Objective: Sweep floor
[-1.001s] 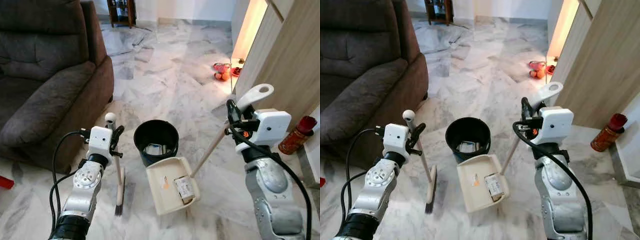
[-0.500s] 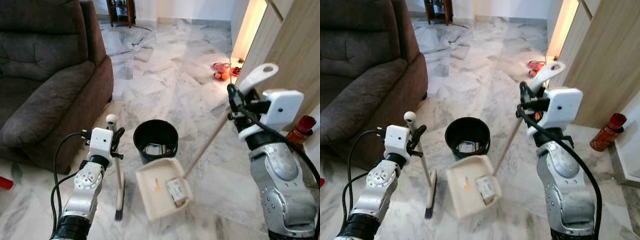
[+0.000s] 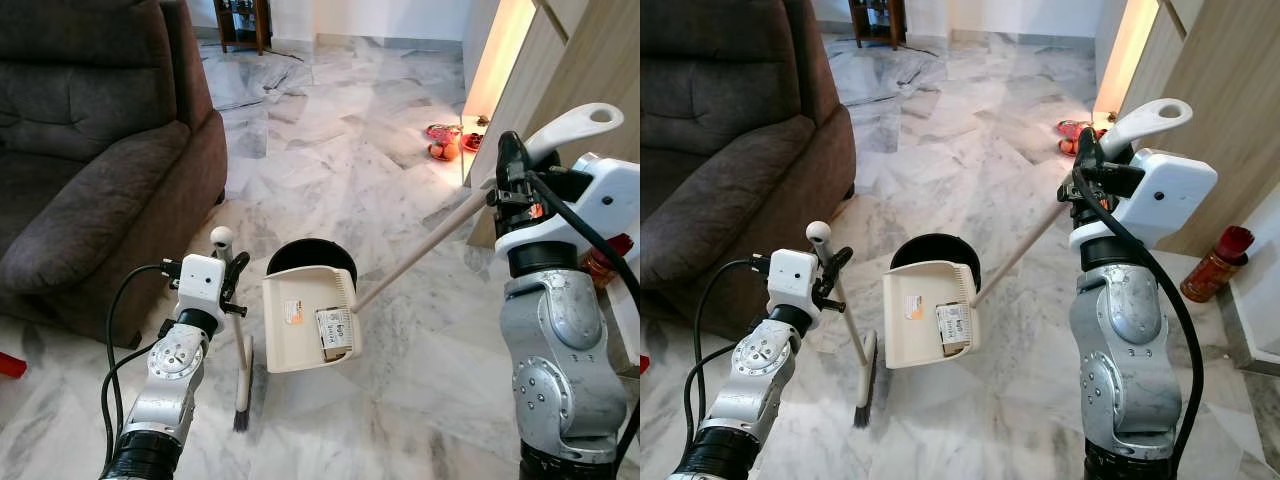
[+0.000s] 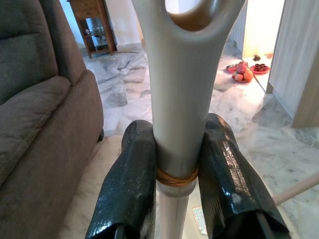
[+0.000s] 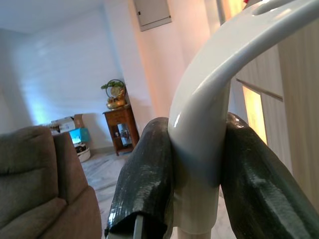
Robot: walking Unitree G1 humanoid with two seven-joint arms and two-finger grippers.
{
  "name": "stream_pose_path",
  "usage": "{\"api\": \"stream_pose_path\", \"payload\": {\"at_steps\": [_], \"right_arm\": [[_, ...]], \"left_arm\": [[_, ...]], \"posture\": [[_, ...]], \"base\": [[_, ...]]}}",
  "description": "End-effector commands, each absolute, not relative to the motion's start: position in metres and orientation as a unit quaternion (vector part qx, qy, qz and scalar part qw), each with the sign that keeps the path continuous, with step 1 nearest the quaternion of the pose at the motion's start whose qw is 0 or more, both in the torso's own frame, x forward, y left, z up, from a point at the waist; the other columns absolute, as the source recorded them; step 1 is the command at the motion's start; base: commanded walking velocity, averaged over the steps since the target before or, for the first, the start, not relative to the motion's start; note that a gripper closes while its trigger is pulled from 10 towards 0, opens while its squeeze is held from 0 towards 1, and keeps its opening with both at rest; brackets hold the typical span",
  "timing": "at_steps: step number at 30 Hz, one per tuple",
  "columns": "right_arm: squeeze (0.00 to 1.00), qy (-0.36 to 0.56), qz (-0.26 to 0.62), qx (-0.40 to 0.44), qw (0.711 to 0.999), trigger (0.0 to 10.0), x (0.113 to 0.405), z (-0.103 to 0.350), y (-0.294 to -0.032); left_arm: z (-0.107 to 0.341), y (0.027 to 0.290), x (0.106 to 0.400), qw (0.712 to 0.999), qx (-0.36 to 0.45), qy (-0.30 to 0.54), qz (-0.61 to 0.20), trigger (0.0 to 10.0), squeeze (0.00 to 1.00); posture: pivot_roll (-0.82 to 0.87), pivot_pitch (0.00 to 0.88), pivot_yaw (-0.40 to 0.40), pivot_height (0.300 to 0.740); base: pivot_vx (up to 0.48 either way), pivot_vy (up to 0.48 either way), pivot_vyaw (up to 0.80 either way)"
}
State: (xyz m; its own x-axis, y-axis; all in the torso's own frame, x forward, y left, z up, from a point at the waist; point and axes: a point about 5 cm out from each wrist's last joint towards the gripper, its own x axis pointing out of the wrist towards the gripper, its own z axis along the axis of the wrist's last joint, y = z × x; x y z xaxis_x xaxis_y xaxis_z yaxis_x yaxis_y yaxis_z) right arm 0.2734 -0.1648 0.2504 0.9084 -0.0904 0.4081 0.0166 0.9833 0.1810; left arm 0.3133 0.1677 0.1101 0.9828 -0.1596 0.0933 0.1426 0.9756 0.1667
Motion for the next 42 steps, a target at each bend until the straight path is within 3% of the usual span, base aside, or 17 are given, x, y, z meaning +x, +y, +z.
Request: {"api": "stream_pose_path", "payload": {"at_steps": [1, 19, 42], "right_arm": [[0.0, -0.263, -0.02, 0.102, 0.959, 10.0, 0.269, 0.268, -0.16], [0.0, -0.263, -0.004, 0.12, 0.957, 10.0, 0.271, 0.265, -0.146], [0.0, -0.266, -0.002, 0.123, 0.956, 10.0, 0.273, 0.265, -0.144]], "left_arm": [[0.125, 0.172, 0.313, 0.99, 0.077, -0.092, -0.068, 10.0, 0.0], [0.126, 0.174, 0.314, 0.99, 0.085, -0.097, -0.063, 10.0, 0.0], [0.128, 0.181, 0.308, 0.989, 0.093, -0.107, -0.049, 10.0, 0.0]], "posture": [[-0.02, 0.096, 0.031, 0.74], [-0.01, 0.095, 0.035, 0.74], [-0.01, 0.081, 0.033, 0.74]], "base": [[0.0, 0.0, 0.0], [0.0, 0.0, 0.0], [0.25, 0.0, 0.0]]}}
